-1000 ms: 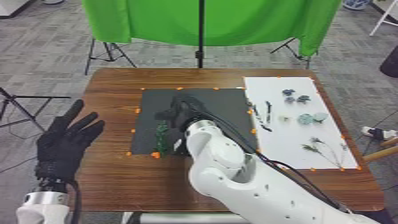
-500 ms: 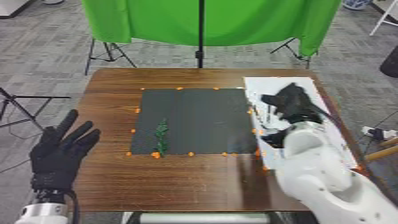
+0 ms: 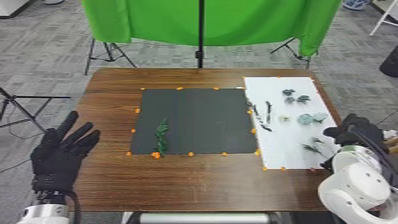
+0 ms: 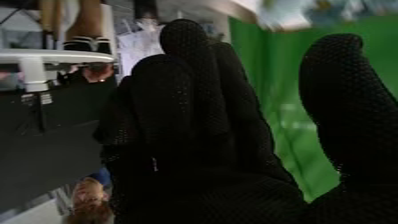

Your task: Arrange flowers

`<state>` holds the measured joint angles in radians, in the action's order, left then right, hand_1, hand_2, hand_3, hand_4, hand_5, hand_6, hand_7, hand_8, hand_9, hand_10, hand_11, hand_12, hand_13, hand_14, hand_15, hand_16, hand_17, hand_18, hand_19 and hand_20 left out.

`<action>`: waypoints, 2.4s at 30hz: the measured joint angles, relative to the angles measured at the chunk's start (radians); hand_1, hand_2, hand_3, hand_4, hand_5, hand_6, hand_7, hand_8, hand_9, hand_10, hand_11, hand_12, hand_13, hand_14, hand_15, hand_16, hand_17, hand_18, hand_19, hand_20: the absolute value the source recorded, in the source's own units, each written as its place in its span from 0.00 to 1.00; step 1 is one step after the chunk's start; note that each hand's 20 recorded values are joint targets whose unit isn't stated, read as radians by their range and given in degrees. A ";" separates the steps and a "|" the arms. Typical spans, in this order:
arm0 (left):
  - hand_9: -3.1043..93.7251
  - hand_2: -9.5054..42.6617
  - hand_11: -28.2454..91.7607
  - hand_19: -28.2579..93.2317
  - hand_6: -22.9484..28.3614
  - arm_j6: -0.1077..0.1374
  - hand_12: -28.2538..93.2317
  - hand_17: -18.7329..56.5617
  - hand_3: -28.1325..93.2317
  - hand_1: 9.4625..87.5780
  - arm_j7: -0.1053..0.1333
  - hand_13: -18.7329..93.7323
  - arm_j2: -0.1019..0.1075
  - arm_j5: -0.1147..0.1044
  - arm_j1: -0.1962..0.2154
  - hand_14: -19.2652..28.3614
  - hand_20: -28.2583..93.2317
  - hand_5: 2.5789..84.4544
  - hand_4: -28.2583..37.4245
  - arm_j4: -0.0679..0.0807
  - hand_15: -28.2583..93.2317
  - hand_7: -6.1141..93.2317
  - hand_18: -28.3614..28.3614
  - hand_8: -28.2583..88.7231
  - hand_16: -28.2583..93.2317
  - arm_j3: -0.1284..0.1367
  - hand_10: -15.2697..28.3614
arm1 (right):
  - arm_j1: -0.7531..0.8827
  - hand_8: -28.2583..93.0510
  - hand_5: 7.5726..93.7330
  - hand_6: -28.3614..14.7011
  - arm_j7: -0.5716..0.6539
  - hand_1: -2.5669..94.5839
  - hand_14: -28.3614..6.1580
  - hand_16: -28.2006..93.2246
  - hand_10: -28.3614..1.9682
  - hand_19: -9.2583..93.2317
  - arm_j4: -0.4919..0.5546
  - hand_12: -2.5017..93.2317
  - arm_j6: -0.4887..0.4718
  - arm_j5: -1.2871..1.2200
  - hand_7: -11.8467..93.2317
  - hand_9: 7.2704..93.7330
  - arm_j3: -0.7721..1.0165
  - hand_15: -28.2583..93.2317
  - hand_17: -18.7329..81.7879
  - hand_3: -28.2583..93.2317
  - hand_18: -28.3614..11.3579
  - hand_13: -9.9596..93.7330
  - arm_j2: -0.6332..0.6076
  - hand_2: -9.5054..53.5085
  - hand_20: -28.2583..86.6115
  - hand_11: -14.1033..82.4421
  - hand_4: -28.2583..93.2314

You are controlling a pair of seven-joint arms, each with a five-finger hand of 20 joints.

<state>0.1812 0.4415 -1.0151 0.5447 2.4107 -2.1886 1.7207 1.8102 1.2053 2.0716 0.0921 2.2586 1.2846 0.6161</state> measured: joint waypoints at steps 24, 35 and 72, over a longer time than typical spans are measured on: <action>0.38 0.36 0.39 0.68 0.54 -0.006 0.32 0.12 0.84 0.08 -0.028 0.38 -0.029 0.017 -0.012 0.99 0.33 0.39 0.00 -0.001 0.61 0.16 1.00 0.16 0.17 0.010 0.77 | -0.083 0.28 0.95 0.63 -0.008 0.60 0.57 0.39 0.56 1.00 -0.106 0.24 -0.147 -0.008 0.28 0.96 -0.123 0.84 0.62 0.77 0.13 0.86 -0.006 0.00 0.58 0.55 0.00; 0.38 0.36 0.39 0.68 0.54 -0.003 0.31 0.12 0.84 0.08 -0.020 0.38 -0.021 0.013 0.006 0.99 0.33 0.39 0.00 -0.011 0.61 0.16 1.00 0.16 0.17 0.022 0.77 | -0.083 0.29 0.97 0.62 -0.042 0.59 0.56 0.40 0.56 1.00 0.040 0.24 -0.029 0.092 0.27 0.98 -0.147 0.84 0.64 0.80 0.13 0.87 0.013 0.00 0.62 0.55 0.00; 0.38 0.35 0.40 0.68 0.54 -0.017 0.31 0.12 0.85 0.12 -0.092 0.38 0.011 0.029 -0.059 0.99 0.33 0.39 0.00 -0.005 0.61 0.16 1.00 0.16 0.17 0.021 0.77 | -0.829 0.10 1.00 0.67 -0.162 0.44 0.56 0.41 0.54 1.00 -0.363 0.20 -0.306 -0.048 0.38 1.00 -0.913 0.85 0.71 0.80 0.05 0.95 0.592 0.17 0.73 0.67 0.01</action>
<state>0.1643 0.3497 -1.0039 0.5740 2.3518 -2.1934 1.7416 0.9816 1.0435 1.7085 -0.2136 2.2103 0.3715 1.2080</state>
